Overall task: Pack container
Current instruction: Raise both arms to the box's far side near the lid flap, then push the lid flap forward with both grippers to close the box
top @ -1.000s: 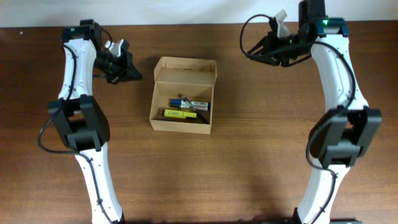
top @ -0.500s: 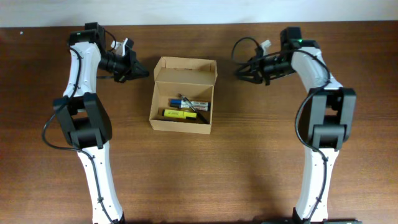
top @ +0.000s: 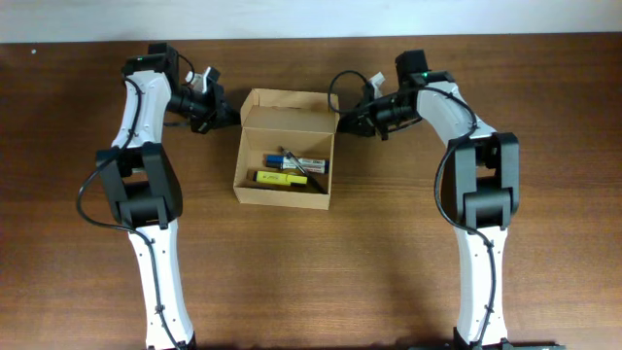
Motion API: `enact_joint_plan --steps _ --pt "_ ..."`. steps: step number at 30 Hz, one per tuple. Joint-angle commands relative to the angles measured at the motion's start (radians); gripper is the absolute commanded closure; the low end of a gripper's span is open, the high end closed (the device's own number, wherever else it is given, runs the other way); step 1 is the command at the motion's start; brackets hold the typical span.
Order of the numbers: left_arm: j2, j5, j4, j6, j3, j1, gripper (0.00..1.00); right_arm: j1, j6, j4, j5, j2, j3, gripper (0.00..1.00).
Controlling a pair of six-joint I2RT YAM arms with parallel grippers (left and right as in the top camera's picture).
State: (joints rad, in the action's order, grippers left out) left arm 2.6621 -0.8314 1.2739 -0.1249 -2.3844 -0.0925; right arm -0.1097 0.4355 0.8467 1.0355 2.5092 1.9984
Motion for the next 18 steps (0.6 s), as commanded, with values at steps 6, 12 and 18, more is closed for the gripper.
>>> enact_joint_plan --steps 6,12,18 --pt "0.006 -0.061 -0.045 -0.019 -0.005 0.006 0.99 -0.014 0.036 -0.047 -0.023 0.020 -0.008 0.96" --pt "0.006 -0.174 -0.110 -0.021 -0.005 0.011 0.98 -0.030 0.059 -0.133 -0.022 0.020 -0.008 0.96" --pt "0.006 -0.222 -0.143 -0.024 -0.006 0.005 0.99 -0.028 0.063 -0.197 0.009 0.020 -0.008 0.96"
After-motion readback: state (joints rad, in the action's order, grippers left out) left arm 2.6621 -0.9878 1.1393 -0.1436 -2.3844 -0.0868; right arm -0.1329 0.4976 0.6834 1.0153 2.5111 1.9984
